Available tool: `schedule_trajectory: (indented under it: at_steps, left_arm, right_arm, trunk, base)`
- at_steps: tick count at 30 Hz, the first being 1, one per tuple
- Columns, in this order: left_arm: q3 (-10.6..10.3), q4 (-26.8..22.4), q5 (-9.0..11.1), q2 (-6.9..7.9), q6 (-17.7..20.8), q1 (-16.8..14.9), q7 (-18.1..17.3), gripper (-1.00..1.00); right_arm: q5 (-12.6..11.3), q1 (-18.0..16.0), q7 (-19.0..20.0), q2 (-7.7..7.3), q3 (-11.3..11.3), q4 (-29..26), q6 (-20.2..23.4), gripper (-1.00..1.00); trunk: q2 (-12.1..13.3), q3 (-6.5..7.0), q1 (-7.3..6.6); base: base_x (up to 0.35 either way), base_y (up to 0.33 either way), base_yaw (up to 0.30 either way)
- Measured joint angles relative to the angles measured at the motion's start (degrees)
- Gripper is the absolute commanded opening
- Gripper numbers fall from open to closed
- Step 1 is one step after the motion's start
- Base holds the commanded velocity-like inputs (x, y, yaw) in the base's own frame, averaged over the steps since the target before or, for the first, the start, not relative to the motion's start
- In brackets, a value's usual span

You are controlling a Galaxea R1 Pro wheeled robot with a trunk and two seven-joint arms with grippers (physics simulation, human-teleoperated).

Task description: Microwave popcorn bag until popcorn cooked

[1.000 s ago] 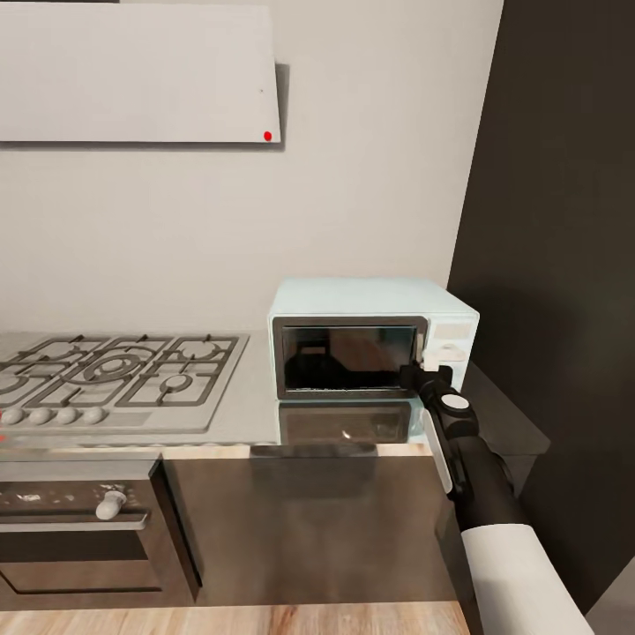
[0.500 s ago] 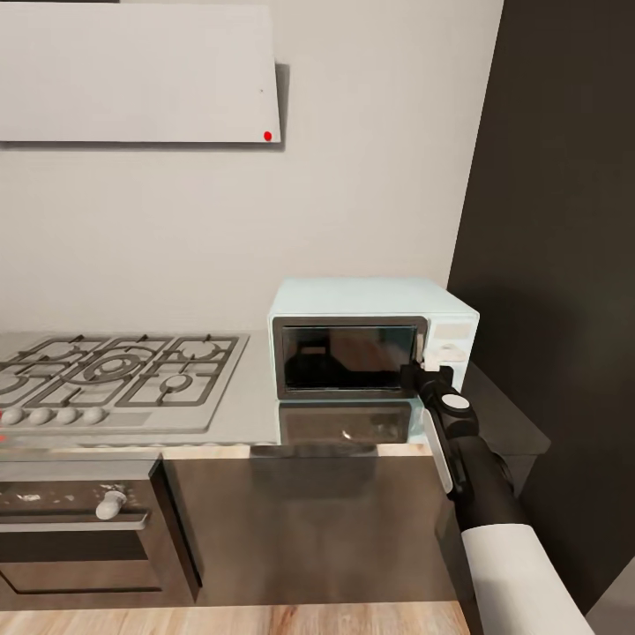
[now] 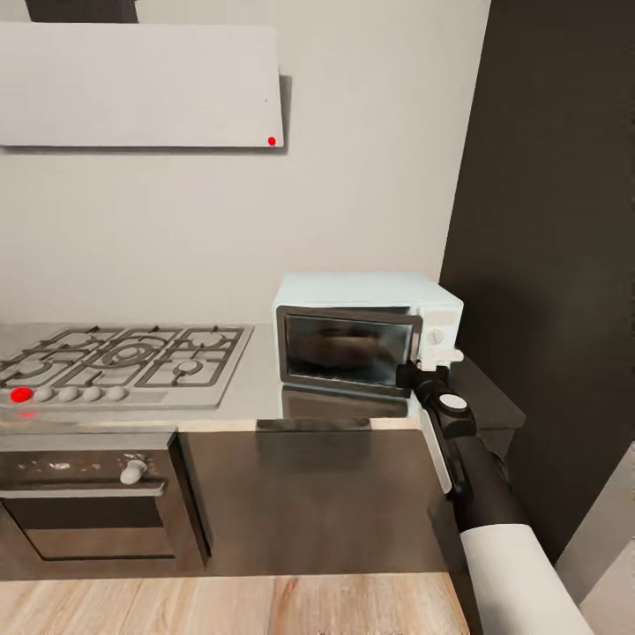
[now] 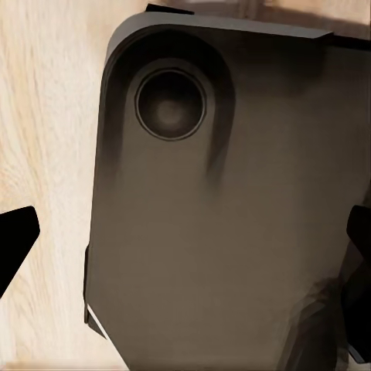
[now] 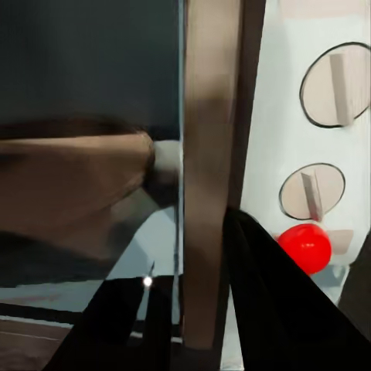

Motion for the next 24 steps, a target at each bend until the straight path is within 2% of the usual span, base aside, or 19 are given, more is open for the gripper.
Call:
schedule_trajectory:
  at_steps: [13,24]
  left_arm:
    - [0.00,0.00,0.00,0.00,0.00,0.00,0.00,1.00]
    - [0.00,-0.01,-0.04,0.00,0.00,0.00,0.00,1.00]
  right_arm:
    - [-0.01,0.02,0.05,0.09,0.21,0.00,0.00,-1.00]
    - [-0.11,0.03,0.10,0.06,2.96,0.29,-0.08,-1.00]
  trunk:
    - [0.00,0.00,0.00]
    - [0.00,0.00,-0.01]
  base:
    - [-0.043,0.000,0.000]
    - [-0.189,0.000,0.000]
